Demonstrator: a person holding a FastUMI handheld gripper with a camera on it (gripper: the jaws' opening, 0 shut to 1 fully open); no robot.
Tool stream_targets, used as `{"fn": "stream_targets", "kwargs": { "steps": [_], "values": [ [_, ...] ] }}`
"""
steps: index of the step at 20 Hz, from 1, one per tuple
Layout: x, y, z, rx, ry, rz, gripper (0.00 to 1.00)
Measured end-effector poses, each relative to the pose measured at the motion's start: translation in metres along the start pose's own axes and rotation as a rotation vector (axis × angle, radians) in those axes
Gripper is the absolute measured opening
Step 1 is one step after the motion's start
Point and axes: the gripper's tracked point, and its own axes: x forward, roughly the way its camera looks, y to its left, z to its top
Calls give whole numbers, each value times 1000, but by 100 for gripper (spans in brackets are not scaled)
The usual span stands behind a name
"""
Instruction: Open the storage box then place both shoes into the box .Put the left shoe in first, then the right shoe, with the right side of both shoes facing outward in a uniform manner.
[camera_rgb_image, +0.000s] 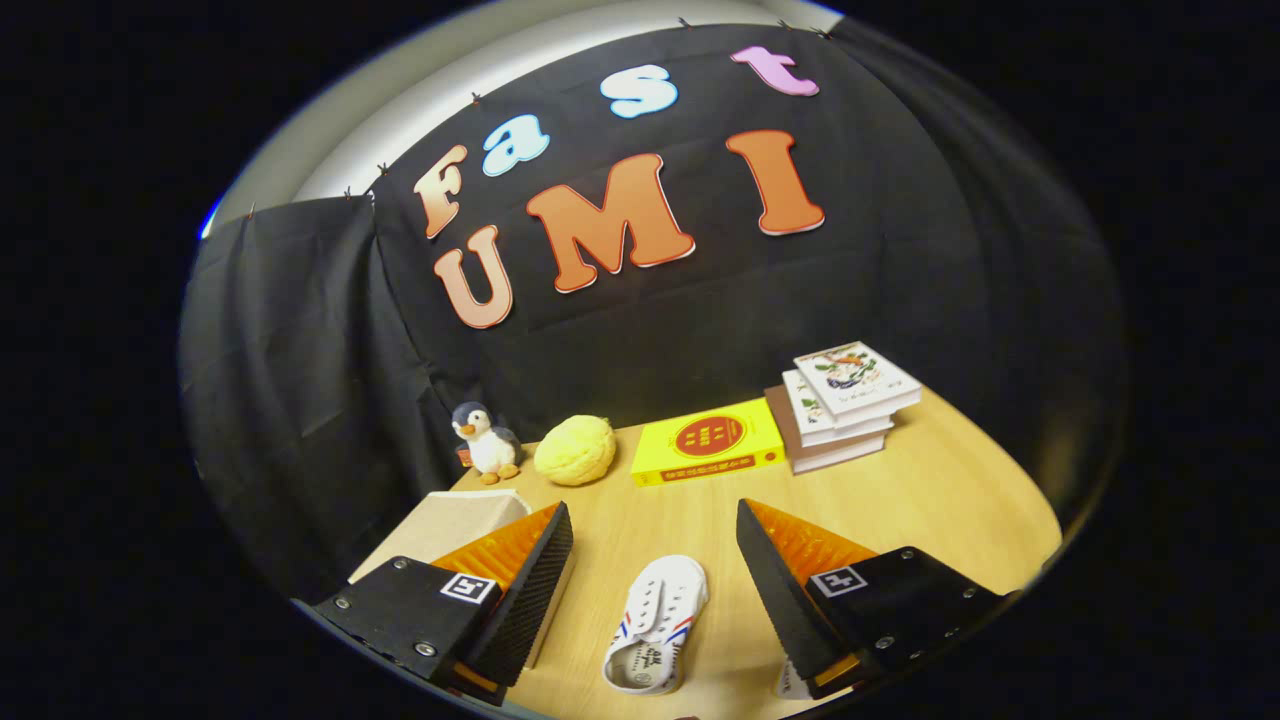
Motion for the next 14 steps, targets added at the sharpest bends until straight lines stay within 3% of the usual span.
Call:
{"fn": "stream_targets", "kwargs": {
  "steps": [7,14],
  "values": [
    [53,34,-61,241,209,188,98],
    [70,97,-116,477,426,408,98]
  ]
}}
